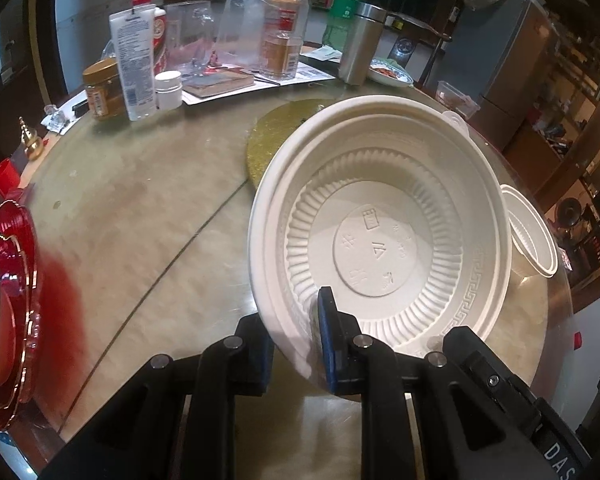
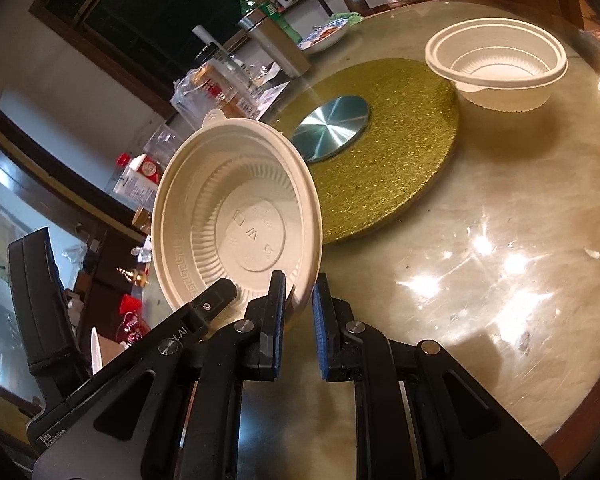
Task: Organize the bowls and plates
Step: 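Lift the beige plastic bowl off the gold mat, then carry the beige ribbed bowl with both grippers toward the red plate stack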
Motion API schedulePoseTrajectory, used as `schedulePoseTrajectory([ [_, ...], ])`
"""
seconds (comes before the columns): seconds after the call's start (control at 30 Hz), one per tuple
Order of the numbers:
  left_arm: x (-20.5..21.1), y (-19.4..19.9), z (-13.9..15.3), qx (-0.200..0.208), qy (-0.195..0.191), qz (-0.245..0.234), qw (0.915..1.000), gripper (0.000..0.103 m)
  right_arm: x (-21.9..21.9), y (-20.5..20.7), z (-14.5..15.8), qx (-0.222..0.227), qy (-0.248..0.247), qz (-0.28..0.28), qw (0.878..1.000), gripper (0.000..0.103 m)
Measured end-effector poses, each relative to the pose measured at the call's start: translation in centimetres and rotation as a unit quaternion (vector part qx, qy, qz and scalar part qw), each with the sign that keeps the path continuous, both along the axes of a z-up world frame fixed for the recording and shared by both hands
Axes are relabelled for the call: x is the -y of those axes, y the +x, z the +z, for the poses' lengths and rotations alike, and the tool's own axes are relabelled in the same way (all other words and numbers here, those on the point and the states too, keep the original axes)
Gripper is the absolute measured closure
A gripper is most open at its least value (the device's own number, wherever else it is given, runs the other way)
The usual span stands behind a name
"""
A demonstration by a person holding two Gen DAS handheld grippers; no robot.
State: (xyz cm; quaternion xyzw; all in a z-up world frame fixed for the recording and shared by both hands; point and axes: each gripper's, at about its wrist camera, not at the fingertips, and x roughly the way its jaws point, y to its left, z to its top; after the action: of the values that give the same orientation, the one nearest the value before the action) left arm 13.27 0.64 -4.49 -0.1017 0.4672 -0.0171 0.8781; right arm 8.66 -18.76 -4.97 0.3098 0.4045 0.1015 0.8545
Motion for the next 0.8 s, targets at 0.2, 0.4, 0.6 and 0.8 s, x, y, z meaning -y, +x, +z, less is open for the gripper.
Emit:
schedulePoseTrajectory([
  [0.2,-0.5,-0.8,0.8,0.010,0.002,0.005,0.9999,0.084,-0.7,-0.5,0.7,0.010,-0.001,0.006,1.000,0.090],
  [0.4,-1.0,-1.5,1.2,0.017,0.001,0.007,0.9998,0.084,-1.2,-1.0,1.2,0.015,-0.002,0.010,1.000,0.090],
  [0.6,-1.5,-2.1,1.2,0.018,0.001,0.010,0.9998,0.084,-1.8,-1.4,1.2,0.016,-0.007,0.015,1.000,0.090],
  [0.8,-2.3,-2.6,1.2,0.020,0.000,0.017,0.9996,0.084,-2.7,-1.7,1.3,0.018,-0.013,0.022,1.000,0.090],
])
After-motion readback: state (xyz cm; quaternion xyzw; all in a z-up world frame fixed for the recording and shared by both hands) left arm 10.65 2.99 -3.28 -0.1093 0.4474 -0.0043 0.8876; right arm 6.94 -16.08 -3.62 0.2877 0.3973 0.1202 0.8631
